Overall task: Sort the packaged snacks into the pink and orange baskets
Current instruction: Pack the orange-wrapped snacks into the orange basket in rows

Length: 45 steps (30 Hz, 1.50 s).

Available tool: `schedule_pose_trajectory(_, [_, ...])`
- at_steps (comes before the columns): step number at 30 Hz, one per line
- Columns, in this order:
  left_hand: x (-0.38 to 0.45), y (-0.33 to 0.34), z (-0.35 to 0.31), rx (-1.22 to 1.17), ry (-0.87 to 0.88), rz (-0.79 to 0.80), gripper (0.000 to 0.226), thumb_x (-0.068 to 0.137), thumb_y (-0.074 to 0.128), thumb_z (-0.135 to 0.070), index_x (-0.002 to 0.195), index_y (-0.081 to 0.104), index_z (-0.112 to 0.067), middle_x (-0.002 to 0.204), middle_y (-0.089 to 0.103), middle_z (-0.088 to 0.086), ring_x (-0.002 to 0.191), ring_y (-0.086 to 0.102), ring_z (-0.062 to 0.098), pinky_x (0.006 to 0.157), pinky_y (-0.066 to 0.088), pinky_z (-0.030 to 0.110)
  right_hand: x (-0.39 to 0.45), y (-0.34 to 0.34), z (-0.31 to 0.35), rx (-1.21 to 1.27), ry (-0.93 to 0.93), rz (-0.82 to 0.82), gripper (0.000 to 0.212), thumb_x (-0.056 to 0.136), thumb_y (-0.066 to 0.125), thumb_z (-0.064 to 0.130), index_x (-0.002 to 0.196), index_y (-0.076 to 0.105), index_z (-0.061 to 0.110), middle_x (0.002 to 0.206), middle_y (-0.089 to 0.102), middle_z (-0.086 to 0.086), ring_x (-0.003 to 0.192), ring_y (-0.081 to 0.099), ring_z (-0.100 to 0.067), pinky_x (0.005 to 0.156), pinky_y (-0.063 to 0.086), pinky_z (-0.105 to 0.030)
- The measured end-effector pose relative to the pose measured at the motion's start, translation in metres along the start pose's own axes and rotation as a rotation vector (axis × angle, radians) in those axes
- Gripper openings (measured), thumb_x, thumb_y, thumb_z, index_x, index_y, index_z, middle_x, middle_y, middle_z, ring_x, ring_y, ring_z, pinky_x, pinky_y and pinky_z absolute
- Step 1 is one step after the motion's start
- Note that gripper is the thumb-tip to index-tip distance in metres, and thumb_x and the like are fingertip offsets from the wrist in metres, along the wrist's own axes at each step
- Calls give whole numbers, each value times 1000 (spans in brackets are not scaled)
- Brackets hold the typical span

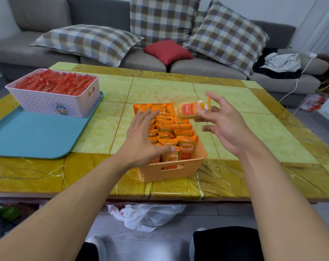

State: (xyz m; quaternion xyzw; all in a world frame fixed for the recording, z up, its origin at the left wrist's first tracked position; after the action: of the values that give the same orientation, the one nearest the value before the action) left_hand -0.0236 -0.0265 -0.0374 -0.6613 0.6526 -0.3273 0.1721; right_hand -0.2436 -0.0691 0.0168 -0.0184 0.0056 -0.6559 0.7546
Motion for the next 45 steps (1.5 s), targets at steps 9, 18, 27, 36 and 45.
schedule_pose_trajectory(9, [4, 3, 0, 217, -39, 72, 120, 59, 83, -68, 157, 20, -39, 168, 9, -7, 155, -8, 17, 124, 6, 49, -7, -3, -5, -401, -26, 221, 27, 90, 74, 11, 110, 68, 28, 99, 72, 3, 80, 64, -9, 61, 43, -22])
schedule_pose_trajectory(18, [8, 5, 3, 259, -81, 55, 112, 61, 82, -68, 155, 30, -37, 167, 16, -5, 155, -3, 20, 125, 10, 48, -4, 23, -13, -1173, -25, 278, 36, 66, 93, 17, 85, 67, 32, 94, 59, 14, 77, 54, -2, 60, 40, -21])
schedule_pose_trajectory(27, [0, -1, 1, 134, -123, -17, 95, 75, 73, -66, 154, 33, -32, 167, 15, -2, 155, -2, 18, 124, 11, 47, -17, 31, -4, -1421, -14, 277, 47, 71, 91, 34, 105, 59, 37, 109, 53, 8, 103, 52, -15, 85, 53, -41])
schedule_pose_trajectory(36, [6, 7, 0, 480, -157, 173, 122, 62, 79, -72, 158, 11, -41, 169, -8, -2, 154, -18, 25, 125, 4, 53, -9, 41, -20, -1415, -19, 219, 36, 74, 86, 18, 77, 52, 31, 94, 55, 6, 86, 50, -15, 55, 32, -30])
schedule_pose_trajectory(45, [7, 7, 2, 341, -176, 145, 135, 60, 90, -57, 160, 2, -35, 169, -11, -1, 154, -18, 25, 124, 6, 48, -13, 37, -17, -1222, -58, 174, 36, 73, 87, 40, 90, 56, 31, 100, 54, 10, 90, 55, -14, 73, 49, -36])
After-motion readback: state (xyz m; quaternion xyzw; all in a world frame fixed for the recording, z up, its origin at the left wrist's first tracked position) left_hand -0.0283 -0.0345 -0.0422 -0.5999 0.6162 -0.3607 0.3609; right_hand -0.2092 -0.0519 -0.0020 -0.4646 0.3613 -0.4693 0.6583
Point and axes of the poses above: each hand's wrist, its own x-axis towards the middle knuckle, its own y-axis out of the palm, z = x × y, the point moved 4 cm from there along x, towards the middle knuckle
